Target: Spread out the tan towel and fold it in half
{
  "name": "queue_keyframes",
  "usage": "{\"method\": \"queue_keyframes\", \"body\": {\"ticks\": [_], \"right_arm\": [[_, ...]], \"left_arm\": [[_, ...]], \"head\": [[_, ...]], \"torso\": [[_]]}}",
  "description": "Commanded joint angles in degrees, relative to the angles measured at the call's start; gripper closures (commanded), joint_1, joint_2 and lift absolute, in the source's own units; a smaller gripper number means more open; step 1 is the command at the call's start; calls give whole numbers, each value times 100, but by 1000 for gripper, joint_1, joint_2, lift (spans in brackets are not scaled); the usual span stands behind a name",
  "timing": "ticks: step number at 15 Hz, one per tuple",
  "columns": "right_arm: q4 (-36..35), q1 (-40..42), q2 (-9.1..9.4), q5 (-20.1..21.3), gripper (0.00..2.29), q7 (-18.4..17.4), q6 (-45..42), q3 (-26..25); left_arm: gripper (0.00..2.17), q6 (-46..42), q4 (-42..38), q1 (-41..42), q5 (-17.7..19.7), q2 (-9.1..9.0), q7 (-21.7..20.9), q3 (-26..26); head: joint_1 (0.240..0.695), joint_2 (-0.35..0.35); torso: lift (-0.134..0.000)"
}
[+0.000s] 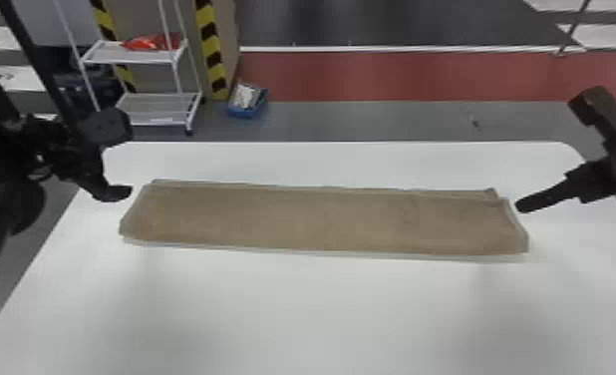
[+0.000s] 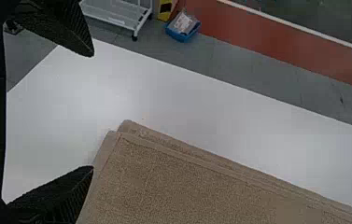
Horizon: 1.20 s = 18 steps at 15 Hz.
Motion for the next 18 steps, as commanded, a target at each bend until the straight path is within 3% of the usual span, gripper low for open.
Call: {"method": "queue_keyframes", "body": {"ticks": [1,6,10,13,18], "right_arm": [[-21,186,35,-213,188,-222,22,-330],[-74,485,70,-731,194,-697,109,-866],[-82,546,158,-1135,194,-864,22,-972],[-82,432,263,-1162,194,-978,-66,-902],[-74,327,263,-1004,211,-987,39,-594]], "left_arm": [[16,0,-488,407,529,9,179,252],[19,0,-804,820,1057,-43,320,542],[19,0,-804,979,1118,-61,382,560],[19,-35,-822,1040,1118,-34,364,639],[26,-53,-918,1172,1118,-26,338,700]], "head": [[695,12],[695,-18],[695,-20],[695,-11],[695,16]], "torso": [[-124],[-124],[-124],[-124],[-124]]}}
